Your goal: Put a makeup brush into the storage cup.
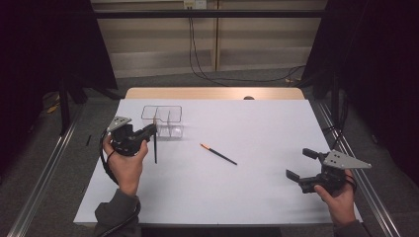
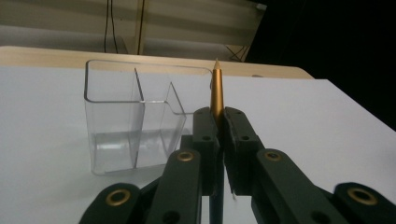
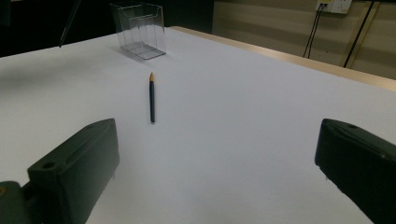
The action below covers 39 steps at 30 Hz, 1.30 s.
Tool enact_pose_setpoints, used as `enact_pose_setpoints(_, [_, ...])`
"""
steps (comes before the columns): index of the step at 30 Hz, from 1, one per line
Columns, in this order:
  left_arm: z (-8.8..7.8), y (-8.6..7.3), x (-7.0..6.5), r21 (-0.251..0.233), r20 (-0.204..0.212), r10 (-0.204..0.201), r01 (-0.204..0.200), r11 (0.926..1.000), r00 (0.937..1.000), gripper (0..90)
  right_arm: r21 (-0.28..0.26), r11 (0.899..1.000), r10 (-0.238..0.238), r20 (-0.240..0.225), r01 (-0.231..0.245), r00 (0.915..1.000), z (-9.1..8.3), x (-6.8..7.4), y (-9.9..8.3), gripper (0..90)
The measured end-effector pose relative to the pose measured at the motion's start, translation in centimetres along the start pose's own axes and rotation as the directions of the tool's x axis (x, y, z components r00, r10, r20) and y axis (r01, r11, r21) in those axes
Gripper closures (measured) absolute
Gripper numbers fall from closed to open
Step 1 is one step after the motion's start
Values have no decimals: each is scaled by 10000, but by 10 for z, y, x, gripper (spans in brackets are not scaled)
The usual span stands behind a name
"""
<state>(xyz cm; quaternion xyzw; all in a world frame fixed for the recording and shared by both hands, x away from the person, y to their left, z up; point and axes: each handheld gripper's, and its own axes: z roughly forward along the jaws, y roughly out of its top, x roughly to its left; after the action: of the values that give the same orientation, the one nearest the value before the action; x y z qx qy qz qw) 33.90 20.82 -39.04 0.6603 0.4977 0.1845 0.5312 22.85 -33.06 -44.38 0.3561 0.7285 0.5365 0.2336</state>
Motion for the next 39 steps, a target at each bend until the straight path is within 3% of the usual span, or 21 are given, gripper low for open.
enact_pose_setpoints(24, [7,10,-1,-1083,270,-284,312,9936,9992,842,55,9999,-107,-65,107,9999,0,0,0,0])
enact_pose_setpoints(28, [8,13,-1,-1129,313,-199,233,9933,9993,842,59,9999,-88,-82,89,9999,0,1,0,0])
enact_pose_setpoints(31, [9,15,-5,-1150,111,293,-279,9930,9995,843,53,9999,-115,-81,116,9999,0,1,0,0])
enact_pose_setpoints(39, [12,20,-5,-1238,317,22,18,9923,9995,843,70,9999,-145,-23,145,9999,0,1,0,0])
